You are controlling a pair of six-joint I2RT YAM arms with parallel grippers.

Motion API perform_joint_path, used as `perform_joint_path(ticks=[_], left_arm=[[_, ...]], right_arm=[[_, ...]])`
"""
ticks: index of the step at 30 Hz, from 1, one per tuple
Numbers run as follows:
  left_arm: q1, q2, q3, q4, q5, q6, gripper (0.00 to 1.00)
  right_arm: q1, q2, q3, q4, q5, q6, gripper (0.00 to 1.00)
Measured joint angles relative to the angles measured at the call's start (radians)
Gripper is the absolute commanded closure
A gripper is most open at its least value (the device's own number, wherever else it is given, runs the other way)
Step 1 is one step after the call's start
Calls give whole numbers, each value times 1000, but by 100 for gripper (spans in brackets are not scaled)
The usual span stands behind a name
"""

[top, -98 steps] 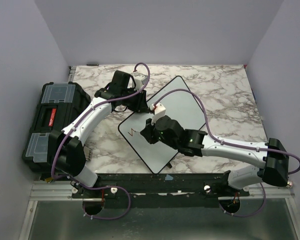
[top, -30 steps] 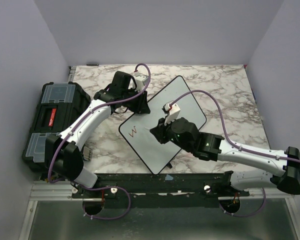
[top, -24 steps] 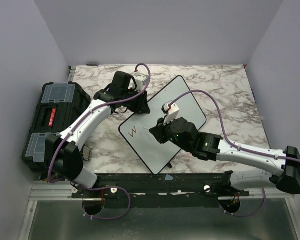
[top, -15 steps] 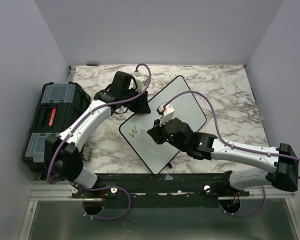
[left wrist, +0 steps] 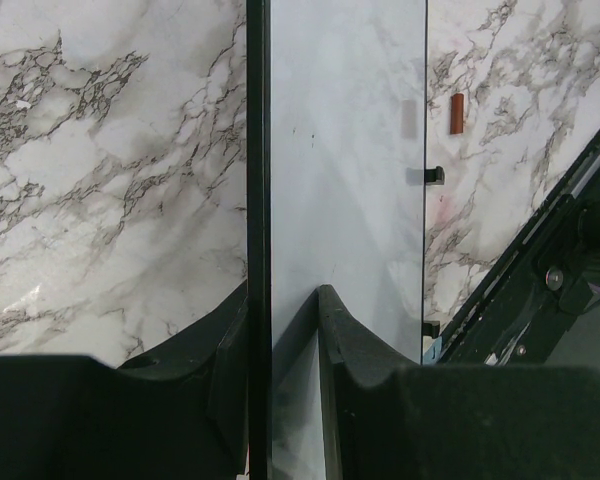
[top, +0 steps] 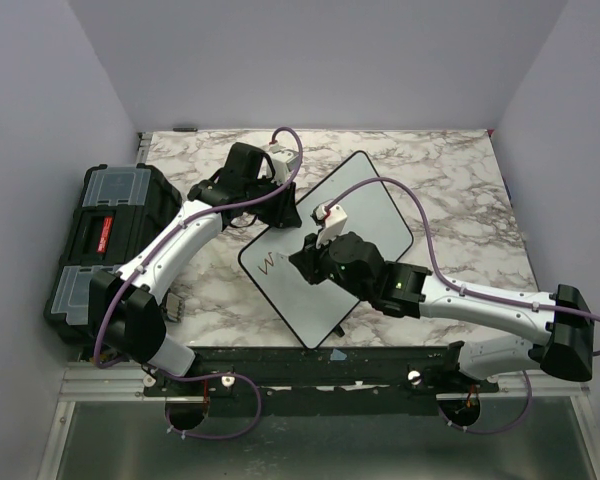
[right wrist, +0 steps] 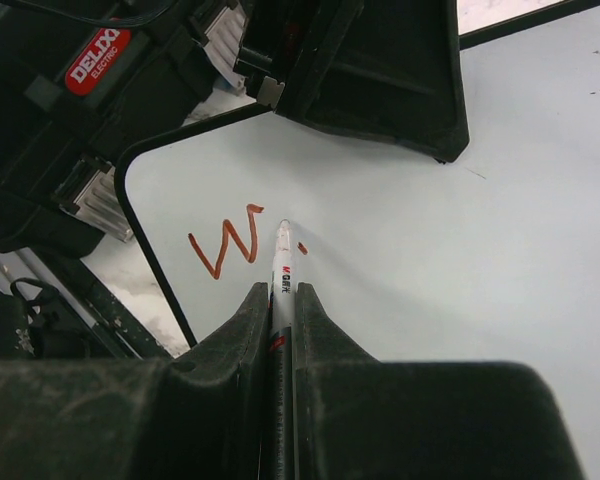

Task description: Write a sentence on the whiteboard

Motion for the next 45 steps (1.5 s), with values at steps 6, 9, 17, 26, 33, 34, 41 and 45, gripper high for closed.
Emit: perform_joint_path(ticks=[6, 9, 17, 26, 33, 34, 41, 45], left_arm=[[0, 0, 0, 0, 0, 0, 100], [-1, -1, 0, 0, 0, 0, 100], [-1, -1, -2, 0, -6, 0, 100], [-1, -1, -2, 0, -8, 0, 100], [-1, -1, -2, -1, -10, 0, 100], [-1, -1, -2, -1, -11, 0, 100], [-1, -1, -3, -1, -12, 0, 100], [-1, -1, -3, 0, -12, 0, 100]], right_arm=[[0, 0, 0, 0, 23, 1, 99], [0, 2, 0, 0, 37, 1, 99], [0, 40, 24, 9, 45, 0, 99], [0, 53, 37, 19, 32, 0, 99], [0, 51, 30, 21, -5, 3, 99], [0, 50, 26, 22, -11, 6, 99], [0, 27, -16, 22, -34, 32, 99], [0, 15, -29, 16, -34, 39, 99]])
